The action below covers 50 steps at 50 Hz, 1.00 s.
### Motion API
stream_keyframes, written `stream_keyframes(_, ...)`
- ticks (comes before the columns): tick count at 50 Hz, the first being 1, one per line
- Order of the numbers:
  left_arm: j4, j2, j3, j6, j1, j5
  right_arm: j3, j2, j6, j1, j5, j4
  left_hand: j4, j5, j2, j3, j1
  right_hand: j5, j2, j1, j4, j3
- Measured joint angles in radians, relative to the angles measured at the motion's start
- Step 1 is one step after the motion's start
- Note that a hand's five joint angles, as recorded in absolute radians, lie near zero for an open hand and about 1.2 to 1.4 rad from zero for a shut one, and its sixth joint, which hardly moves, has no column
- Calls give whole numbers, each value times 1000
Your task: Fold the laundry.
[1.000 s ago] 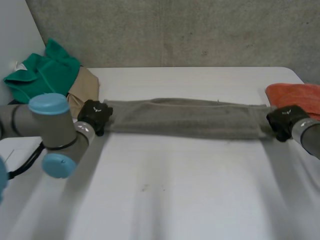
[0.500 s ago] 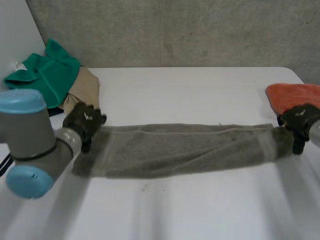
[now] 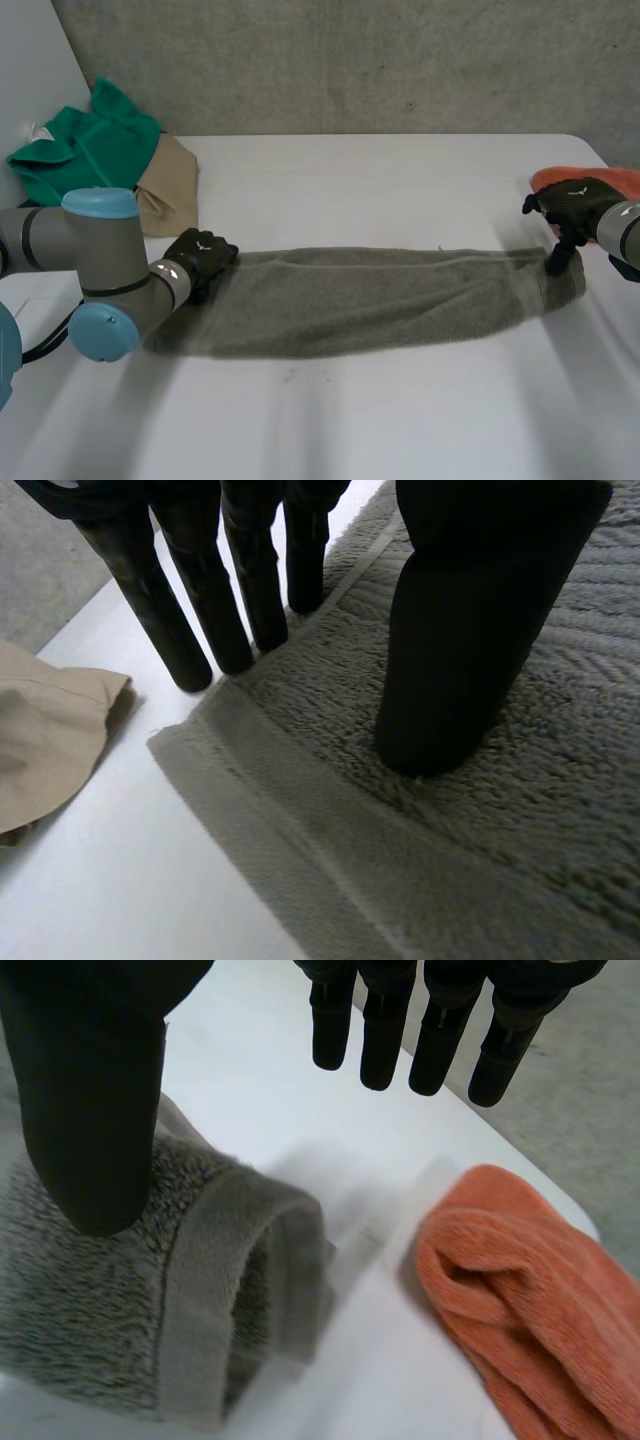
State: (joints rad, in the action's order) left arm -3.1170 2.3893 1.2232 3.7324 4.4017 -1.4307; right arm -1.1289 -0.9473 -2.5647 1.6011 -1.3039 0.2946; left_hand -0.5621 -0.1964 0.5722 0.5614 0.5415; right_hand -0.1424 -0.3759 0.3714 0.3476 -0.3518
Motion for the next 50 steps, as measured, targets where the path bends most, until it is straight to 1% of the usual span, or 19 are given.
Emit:
stream_keyframes(1, 1, 1, -2, -1, 0, 1, 3, -1, -1, 0, 6, 7, 0, 0, 0, 0, 0, -1, 0, 0, 0, 0)
stream_keyframes(2, 3, 3, -6, -2, 1, 3, 9, -1, -5, 1, 18, 23, -199, -26, 192, 196, 24, -1, 0, 0, 0, 0)
stream_keyframes(4, 2, 5, -13, -3, 2, 5, 17, 2, -8, 1, 31, 39, -278, -26, 252, 268, 27, -1, 0, 0, 0, 0)
stream_keyframes(6, -3, 9, -19, -3, 2, 4, 25, 10, -11, 1, 39, 47, -278, -26, 252, 268, 27, -1, 0, 0, 0, 0)
stream_keyframes(7, -6, 9, -21, -2, 2, 3, 27, 13, -11, 1, 40, 49, -528, -26, 478, 509, 27, -1, 0, 0, 0, 0)
stream_keyframes(8, -9, 10, -23, -2, 2, 3, 30, 16, -11, 1, 41, 50, -528, -26, 478, 509, 27, -1, 0, 0, 0, 0)
stream_keyframes(9, -19, 12, -27, 1, 3, 1, 36, 23, -12, 1, 42, 51, -615, -26, 583, 601, 27, -1, 0, 0, 0, 0)
stream_keyframes(10, -25, 13, -28, 2, 3, 0, 39, 26, -12, 1, 41, 51, -630, -26, 610, 618, 27, -1, 0, 0, 0, 0)
stream_keyframes(22, -55, -18, -11, 6, 8, -24, 92, 43, -19, -2, 40, 56, -630, -26, 621, 625, 30, -1, 0, 0, 0, 0)
stream_keyframes(23, -54, -23, -6, 7, 8, -24, 102, 50, -19, -2, 41, 60, -532, -262, 523, 531, 278, -1, 0, 0, 0, 0)
stream_keyframes(25, -54, -28, 0, 7, 8, -24, 120, 61, -19, -2, 42, 67, -418, -451, 407, 420, 380, -1, 0, 0, 0, 0)
stream_keyframes(26, -53, -31, 4, 8, 8, -23, 135, 70, -20, -2, 43, 72, -339, -467, 328, 343, 338, -1, 0, 0, 0, 0)
stream_keyframes(29, -52, -32, 10, 9, 6, -21, 178, 95, -28, -2, 49, 96, -267, -447, 255, 271, 271, 0, 0, 0, 0, 0)
stream_keyframes(36, -52, -9, 7, 11, 0, -17, 310, 151, -103, -6, 105, 180, -196, -389, 189, 207, 213, -2, 0, 0, 0, 0)
stream_keyframes(38, -53, 0, 0, 10, -1, -15, 337, 151, -139, -11, 126, 196, -134, -368, 128, 143, 183, -2, 0, 0, 0, 0)
stream_keyframes(41, -54, 12, -11, 9, -1, -14, 354, 132, -180, -18, 142, 204, -116, -355, 110, 125, 183, -3, 0, 0, 0, 0)
stream_keyframes(47, -55, 32, -27, 10, -2, -13, 357, 77, -237, -23, 155, 203, -206, -379, 193, 204, 212, -5, 0, 0, 0, 0)
stream_keyframes(49, -56, 37, -31, 11, -2, -13, 351, 68, -245, -23, 155, 201, -434, -610, 419, 429, 392, -8, 0, 0, 0, 0)
stream_keyframes(50, -56, 40, -32, 11, -2, -14, 348, 68, -245, -23, 154, 201, -509, -677, 479, 498, 396, -8, 0, 0, 0, 0)
